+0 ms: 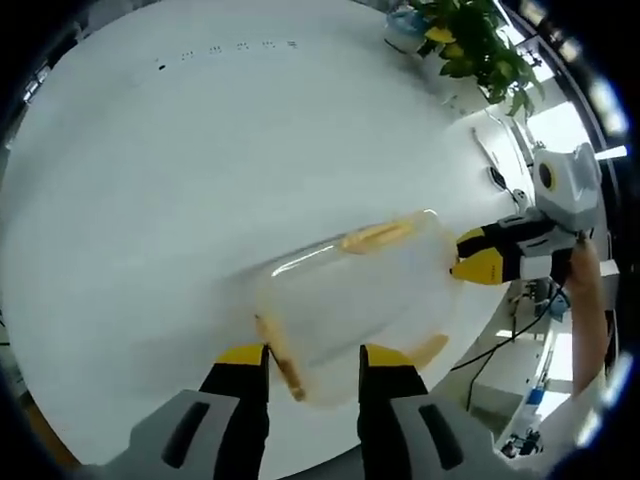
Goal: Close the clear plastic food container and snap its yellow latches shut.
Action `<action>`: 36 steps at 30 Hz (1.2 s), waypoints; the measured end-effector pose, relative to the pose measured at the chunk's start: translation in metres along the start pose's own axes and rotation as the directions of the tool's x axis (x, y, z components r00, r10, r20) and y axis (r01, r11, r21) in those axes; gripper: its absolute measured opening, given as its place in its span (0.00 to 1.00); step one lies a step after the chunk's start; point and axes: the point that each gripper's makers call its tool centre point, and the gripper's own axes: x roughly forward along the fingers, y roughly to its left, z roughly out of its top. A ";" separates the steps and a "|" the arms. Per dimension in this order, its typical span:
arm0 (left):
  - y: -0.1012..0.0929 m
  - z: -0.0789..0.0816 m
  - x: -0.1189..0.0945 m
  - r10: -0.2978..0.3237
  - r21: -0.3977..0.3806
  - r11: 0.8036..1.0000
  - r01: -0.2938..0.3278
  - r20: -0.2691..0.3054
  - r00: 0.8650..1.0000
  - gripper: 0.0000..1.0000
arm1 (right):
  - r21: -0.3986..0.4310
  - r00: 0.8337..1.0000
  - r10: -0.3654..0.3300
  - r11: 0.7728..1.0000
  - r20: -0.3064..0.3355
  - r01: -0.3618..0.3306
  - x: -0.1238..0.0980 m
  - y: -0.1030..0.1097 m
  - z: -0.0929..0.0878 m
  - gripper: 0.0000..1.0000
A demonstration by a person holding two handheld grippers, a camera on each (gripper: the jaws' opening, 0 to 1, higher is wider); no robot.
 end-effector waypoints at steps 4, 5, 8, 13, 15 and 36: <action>0.001 -0.001 -0.001 -0.001 -0.009 1.000 0.001 0.006 1.000 0.28 | 0.019 1.000 0.017 1.000 0.000 -0.017 0.001 -0.002 0.000 0.15; 0.002 -0.001 -0.001 -0.001 -0.011 1.000 0.001 0.007 1.000 0.28 | 0.025 1.000 0.019 0.999 0.004 -0.019 0.001 -0.002 0.001 0.15; 0.003 -0.001 -0.001 0.001 -0.015 1.000 -0.001 0.010 1.000 0.28 | 0.026 1.000 0.019 0.999 0.006 -0.019 0.001 -0.001 0.000 0.14; 0.005 -0.002 -0.003 0.007 -0.030 1.000 -0.006 0.017 1.000 0.28 | 0.046 1.000 0.021 0.999 -0.001 -0.021 0.001 0.000 -0.002 0.13; 0.006 -0.002 -0.003 0.006 -0.036 0.999 -0.005 0.022 1.000 0.28 | 0.061 1.000 0.025 0.998 0.005 -0.025 0.000 0.000 -0.001 0.13; 0.007 -0.001 -0.009 -0.002 -0.025 1.000 0.003 0.037 0.999 0.30 | 0.124 0.997 0.070 0.990 0.024 -0.073 0.006 0.004 0.003 0.13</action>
